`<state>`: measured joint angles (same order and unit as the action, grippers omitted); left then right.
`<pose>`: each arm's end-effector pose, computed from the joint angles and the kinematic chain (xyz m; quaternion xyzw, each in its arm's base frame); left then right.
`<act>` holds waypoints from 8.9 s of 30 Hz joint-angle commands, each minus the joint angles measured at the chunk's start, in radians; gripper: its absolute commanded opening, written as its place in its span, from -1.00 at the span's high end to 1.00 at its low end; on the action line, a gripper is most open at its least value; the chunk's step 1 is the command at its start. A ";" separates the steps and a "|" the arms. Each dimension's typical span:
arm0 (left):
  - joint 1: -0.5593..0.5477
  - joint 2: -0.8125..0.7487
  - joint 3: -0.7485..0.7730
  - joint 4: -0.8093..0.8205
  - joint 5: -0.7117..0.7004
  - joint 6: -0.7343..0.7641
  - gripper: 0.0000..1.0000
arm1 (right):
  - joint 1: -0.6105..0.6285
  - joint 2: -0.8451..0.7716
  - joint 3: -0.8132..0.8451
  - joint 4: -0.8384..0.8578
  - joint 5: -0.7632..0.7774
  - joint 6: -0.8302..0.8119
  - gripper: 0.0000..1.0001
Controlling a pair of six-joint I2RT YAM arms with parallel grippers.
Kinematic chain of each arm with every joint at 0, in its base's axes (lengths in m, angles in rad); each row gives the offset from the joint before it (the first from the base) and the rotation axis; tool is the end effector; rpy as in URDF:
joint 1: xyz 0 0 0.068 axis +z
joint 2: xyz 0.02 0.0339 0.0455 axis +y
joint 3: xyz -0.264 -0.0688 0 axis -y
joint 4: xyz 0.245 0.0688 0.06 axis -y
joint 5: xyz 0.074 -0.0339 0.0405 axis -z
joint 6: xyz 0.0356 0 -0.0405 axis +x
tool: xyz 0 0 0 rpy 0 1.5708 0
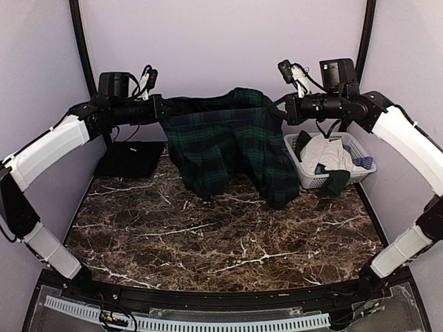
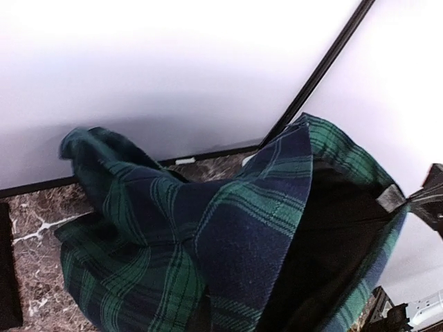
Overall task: Fold and stack the mixed laundry pile
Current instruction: Pick up the crumpled skirt from the center of the board, then flatten out the crumpled skirt at the center of the board.
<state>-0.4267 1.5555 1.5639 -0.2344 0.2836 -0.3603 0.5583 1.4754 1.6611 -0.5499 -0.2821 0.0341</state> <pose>0.3289 -0.1605 0.4153 0.1137 0.7711 -0.3385 0.5271 0.2710 0.1809 0.4420 -0.2883 0.7668 0.2747 0.5035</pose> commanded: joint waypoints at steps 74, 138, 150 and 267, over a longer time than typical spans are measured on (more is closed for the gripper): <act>-0.309 -0.144 -0.470 -0.265 -0.655 0.003 1.00 | 0.283 0.026 -0.521 -0.049 0.218 0.204 1.00; -0.733 0.192 -0.576 0.115 -0.339 0.660 0.63 | 0.177 -0.053 -0.487 0.110 -0.139 0.175 -0.24; -0.692 0.084 -0.468 0.277 -0.090 0.658 1.00 | 0.163 -0.422 -0.897 0.279 -0.166 0.239 -0.24; -0.775 0.292 -0.295 -0.185 -0.292 0.179 0.47 | 0.802 -0.413 -1.103 0.287 0.270 0.505 1.00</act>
<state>-1.2133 1.8641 1.2213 -0.3744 0.0761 -0.1326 1.3533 1.1198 0.5701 -0.2436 -0.0475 0.5110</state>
